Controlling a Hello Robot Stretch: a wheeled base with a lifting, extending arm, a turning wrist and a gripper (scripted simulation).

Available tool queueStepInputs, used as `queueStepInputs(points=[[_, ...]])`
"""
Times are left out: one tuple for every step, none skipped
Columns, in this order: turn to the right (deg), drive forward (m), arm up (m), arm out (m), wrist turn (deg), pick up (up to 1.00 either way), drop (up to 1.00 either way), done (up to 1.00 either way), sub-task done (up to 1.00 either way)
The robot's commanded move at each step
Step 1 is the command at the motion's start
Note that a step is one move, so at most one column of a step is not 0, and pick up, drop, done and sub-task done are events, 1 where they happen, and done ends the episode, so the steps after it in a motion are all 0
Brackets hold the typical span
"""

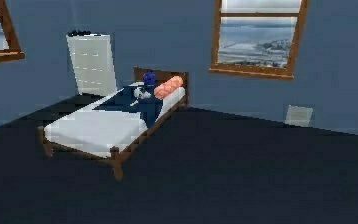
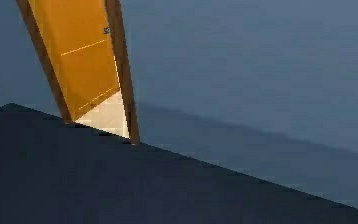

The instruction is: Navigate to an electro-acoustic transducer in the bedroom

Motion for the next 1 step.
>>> queueStepInputs(points=[[0.0, 1.0, 0.0, 0.0, 0.0, 0.0, 0.0, 0.0, 0.0]])
